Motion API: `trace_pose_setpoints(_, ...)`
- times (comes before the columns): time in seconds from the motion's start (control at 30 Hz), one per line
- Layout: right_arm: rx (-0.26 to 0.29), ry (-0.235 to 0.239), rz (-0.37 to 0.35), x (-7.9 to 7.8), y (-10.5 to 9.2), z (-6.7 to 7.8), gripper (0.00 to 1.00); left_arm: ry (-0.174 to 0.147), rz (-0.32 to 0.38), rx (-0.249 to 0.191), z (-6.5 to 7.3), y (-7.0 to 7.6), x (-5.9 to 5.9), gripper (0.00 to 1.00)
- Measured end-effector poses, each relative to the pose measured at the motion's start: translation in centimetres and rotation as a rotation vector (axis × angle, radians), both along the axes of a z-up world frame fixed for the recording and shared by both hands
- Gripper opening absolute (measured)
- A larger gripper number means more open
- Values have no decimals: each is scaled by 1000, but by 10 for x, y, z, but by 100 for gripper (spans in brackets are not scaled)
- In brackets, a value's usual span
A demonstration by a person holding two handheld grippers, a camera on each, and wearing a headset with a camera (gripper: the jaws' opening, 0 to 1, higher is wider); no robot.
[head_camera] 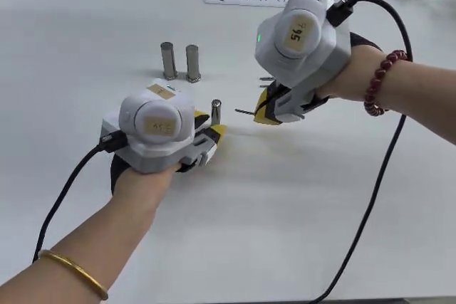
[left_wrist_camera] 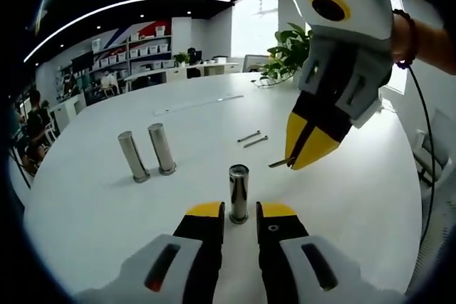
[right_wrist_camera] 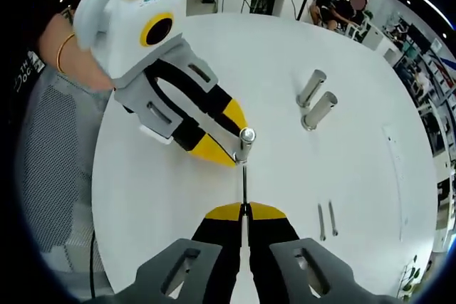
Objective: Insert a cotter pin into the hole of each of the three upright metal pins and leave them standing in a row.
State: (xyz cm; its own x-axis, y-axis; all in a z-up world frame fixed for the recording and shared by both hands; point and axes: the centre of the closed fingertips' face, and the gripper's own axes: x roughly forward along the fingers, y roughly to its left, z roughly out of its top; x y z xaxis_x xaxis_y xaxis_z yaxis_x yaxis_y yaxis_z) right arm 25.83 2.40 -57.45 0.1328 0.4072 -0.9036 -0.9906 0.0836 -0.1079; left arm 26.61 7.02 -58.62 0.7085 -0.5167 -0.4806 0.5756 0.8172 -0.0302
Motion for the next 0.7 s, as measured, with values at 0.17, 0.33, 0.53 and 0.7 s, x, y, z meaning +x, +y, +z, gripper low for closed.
trace_pose_setpoints(0.17,-7,3,28,1,6,0,0,-7,-4,7,-1,-3,3,16)
trace_pose_setpoints(0.33,-14,3,42,0,9,2,0,-7,1,13,-3,-2,5,14)
trace_pose_setpoints(0.53,-21,4,49,2,11,2,0,-25,1,20,-1,-3,8,9)
trace_pose_setpoints(0.7,-27,6,54,2,12,2,0,-31,-6,29,-2,-3,9,8)
